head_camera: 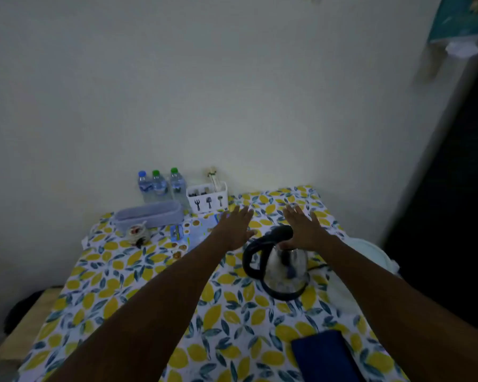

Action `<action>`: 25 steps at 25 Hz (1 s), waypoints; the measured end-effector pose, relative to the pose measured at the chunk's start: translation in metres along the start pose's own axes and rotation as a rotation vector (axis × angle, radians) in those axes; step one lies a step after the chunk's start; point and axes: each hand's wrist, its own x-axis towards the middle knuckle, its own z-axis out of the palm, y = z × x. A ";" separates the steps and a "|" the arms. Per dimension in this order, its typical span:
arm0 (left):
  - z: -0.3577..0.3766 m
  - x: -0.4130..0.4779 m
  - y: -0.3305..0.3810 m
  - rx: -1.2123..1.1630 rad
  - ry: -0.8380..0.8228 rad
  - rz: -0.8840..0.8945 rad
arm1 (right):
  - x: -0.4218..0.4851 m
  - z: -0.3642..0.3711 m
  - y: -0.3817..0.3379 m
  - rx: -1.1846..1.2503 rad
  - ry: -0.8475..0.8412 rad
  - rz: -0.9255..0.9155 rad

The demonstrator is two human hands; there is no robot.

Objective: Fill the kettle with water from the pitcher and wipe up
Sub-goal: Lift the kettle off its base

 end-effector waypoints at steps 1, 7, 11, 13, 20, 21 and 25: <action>0.012 -0.001 0.005 0.006 -0.048 -0.005 | -0.002 0.011 0.002 -0.010 -0.022 0.008; 0.071 0.003 0.028 -0.334 -0.110 -0.036 | -0.001 0.065 0.008 0.174 0.120 0.047; 0.086 0.011 0.026 -0.447 -0.046 -0.090 | 0.005 0.079 0.006 0.263 0.232 0.102; 0.093 0.014 0.023 -0.485 -0.018 -0.117 | 0.006 0.082 0.006 0.313 0.248 0.113; 0.101 0.004 0.016 -0.631 0.076 -0.122 | -0.001 0.082 -0.005 0.506 0.304 0.073; 0.099 -0.003 0.013 -0.648 0.088 -0.126 | -0.003 0.080 -0.010 0.492 0.328 0.062; 0.096 -0.047 -0.016 -0.731 0.170 -0.160 | -0.015 0.081 -0.044 0.413 0.360 -0.024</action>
